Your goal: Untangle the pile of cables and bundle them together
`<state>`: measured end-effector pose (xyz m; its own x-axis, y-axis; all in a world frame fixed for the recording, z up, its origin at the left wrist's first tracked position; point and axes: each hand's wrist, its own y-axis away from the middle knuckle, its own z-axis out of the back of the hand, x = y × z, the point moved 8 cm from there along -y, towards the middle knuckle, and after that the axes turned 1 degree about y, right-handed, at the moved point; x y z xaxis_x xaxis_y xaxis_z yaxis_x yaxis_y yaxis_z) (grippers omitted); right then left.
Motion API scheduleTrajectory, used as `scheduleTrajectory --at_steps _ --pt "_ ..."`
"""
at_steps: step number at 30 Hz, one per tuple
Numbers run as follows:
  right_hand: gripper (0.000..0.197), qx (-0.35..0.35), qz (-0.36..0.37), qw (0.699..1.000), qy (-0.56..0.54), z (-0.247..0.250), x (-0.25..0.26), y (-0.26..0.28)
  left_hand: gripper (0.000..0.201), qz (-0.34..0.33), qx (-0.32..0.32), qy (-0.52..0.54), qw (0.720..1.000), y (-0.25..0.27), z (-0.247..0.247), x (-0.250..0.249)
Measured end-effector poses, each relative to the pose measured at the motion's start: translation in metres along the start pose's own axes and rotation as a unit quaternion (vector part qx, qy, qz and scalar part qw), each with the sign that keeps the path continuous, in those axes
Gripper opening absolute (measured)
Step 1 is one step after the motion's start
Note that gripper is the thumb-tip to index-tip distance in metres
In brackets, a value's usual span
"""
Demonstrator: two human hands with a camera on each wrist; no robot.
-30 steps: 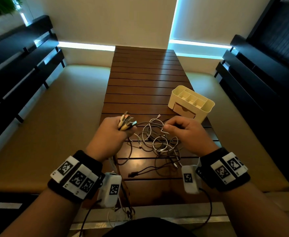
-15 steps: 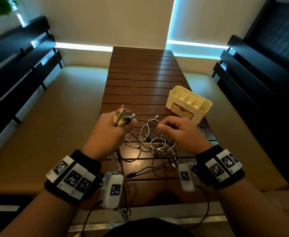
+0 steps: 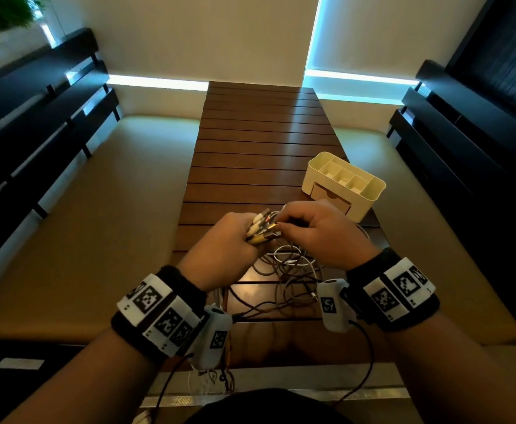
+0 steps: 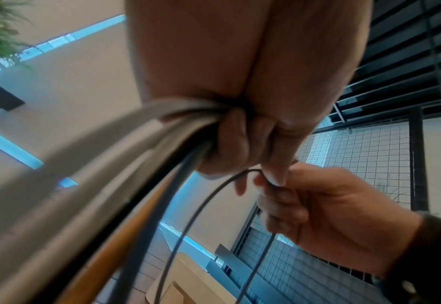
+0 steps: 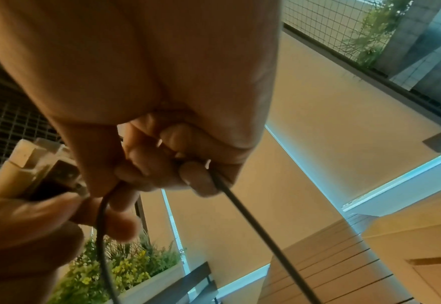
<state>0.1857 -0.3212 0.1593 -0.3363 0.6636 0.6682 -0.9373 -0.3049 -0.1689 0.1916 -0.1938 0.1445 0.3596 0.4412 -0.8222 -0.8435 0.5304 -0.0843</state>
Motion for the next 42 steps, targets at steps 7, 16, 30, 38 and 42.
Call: scheduleTrajectory --at_steps 7,16,30,38,42 --pt "0.017 -0.039 -0.058 0.995 -0.065 0.004 -0.03 0.012 0.027 0.022 -0.108 0.139 0.984 0.01 0.043 0.005" --pt "0.009 -0.096 -0.039 0.995 0.009 0.023 -0.035 0.007 0.029 0.089 -0.092 -0.058 0.99 0.013 0.05 0.026" --pt "0.021 -0.064 -0.024 0.997 -0.027 0.011 -0.018 0.003 0.023 -0.017 -0.118 0.029 0.992 0.008 0.04 -0.008" --pt "0.013 -0.135 -0.078 0.985 -0.068 0.022 -0.041 0.011 0.027 0.064 -0.075 -0.013 0.995 0.011 0.047 0.019" --pt "0.007 -0.11 -0.023 0.993 -0.02 0.02 -0.021 0.001 0.011 0.033 -0.099 -0.033 0.994 0.011 0.038 0.006"
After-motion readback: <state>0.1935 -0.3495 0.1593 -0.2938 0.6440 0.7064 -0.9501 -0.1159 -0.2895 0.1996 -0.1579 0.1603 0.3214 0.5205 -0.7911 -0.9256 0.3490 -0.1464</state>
